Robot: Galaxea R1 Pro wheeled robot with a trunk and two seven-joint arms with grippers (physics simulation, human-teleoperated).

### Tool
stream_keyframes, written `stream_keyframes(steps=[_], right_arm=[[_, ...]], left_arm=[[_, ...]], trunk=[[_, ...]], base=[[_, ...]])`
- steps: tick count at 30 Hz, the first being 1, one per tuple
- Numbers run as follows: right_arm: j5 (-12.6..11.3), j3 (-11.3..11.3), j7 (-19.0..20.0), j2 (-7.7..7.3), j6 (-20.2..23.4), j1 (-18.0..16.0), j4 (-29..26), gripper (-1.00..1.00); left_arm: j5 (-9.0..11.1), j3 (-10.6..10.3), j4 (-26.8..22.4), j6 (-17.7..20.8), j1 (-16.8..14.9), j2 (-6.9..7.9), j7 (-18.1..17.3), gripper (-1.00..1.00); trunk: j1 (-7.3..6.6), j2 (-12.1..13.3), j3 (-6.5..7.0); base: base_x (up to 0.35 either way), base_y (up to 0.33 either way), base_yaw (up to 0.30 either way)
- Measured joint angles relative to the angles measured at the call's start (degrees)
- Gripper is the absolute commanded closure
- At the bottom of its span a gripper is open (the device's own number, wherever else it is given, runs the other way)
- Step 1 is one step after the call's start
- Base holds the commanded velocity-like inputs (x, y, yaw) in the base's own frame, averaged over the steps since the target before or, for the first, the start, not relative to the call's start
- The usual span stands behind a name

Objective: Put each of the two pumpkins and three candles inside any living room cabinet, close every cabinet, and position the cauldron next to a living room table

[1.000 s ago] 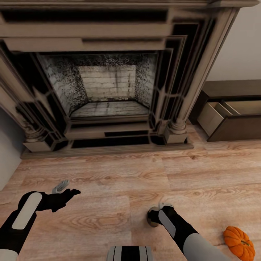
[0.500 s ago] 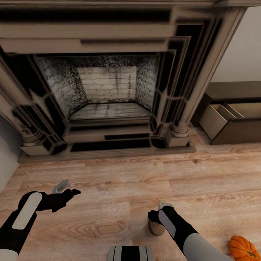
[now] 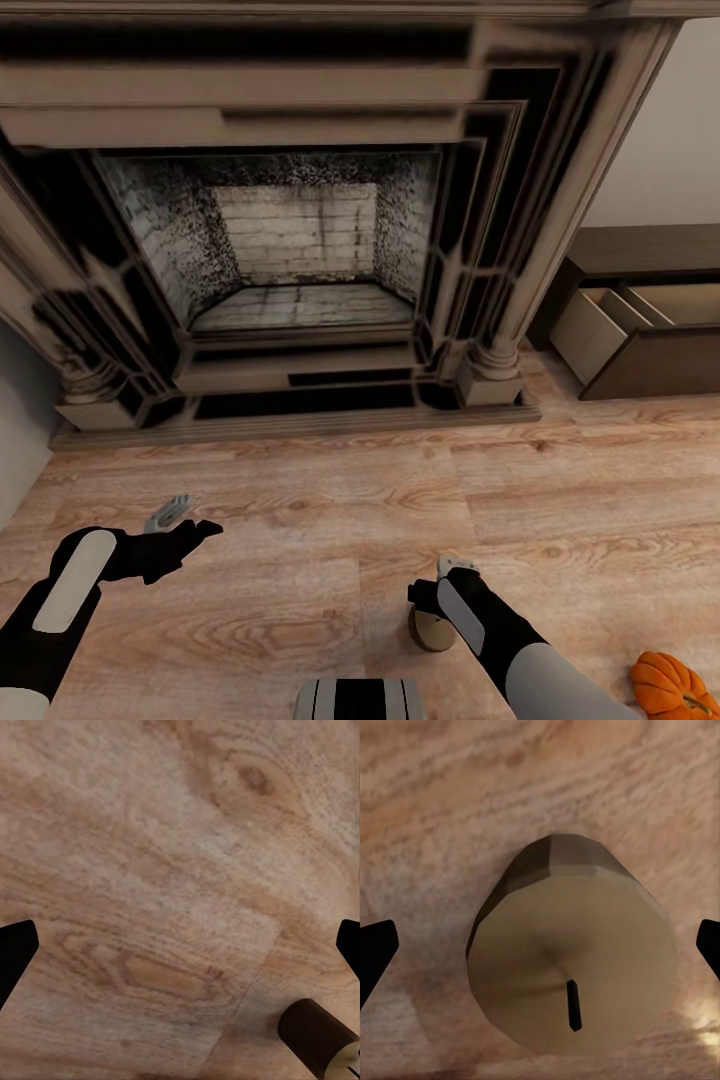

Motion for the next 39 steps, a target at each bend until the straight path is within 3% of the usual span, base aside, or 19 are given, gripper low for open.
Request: stream_keyframes(steps=[4,10,13,19,37,38,39], right_arm=[[0.0,0.02,0.0,0.0,0.0,0.03,0.02,-1.0],[0.0,-0.02,0.0,-0.01,0.0,0.01,0.03,-1.0],[0.0,0.0,0.0,-0.06,0.0,0.03,0.01,-1.0],[0.5,0.0,0.01,-0.08,0.13,-0.02,0.01,-1.0],[0.0,0.0,0.07,-0.09,0.0,0.03,0.0,-1.0],[0.0,-0.01,0.06,-0.09,0.0,0.03,0.0,1.0],[0.17,-0.02,0.05,-0.09,0.04,0.03,0.0,1.0]], left_arm=[[0.05,0.0,-0.01,0.01,0.0,0.02,-0.04,-1.0],[0.37,0.24,-0.11,0.54,0.0,0.2,-0.53,-1.0],[3.91,0.37,-0.19,1.41,0.11,0.81,-4.39,-1.0],[10.86,-0.05,0.38,1.77,0.32,4.84,-12.16,-1.0],[11.64,-0.19,0.49,1.8,0.35,5.28,-13.92,-1.0],[11.62,-0.19,0.49,1.8,0.35,5.28,-13.92,-1.0],[11.62,-0.19,0.49,1.8,0.35,5.28,-13.92,-1.0]], trunk=[[0.0,0.0,0.0],[0.16,-0.08,-1.32],[0.23,-0.12,-1.99],[0.33,-0.18,-2.88],[0.41,-0.22,-3.55],[0.41,-0.22,-3.55],[0.41,-0.22,-3.55]], base=[[0.0,0.0,0.0],[0.0,0.0,0.0],[0.0,0.0,0.0],[0.0,0.0,0.0],[0.0,0.0,0.0],[0.0,0.0,0.0],[0.0,0.0,0.0]])
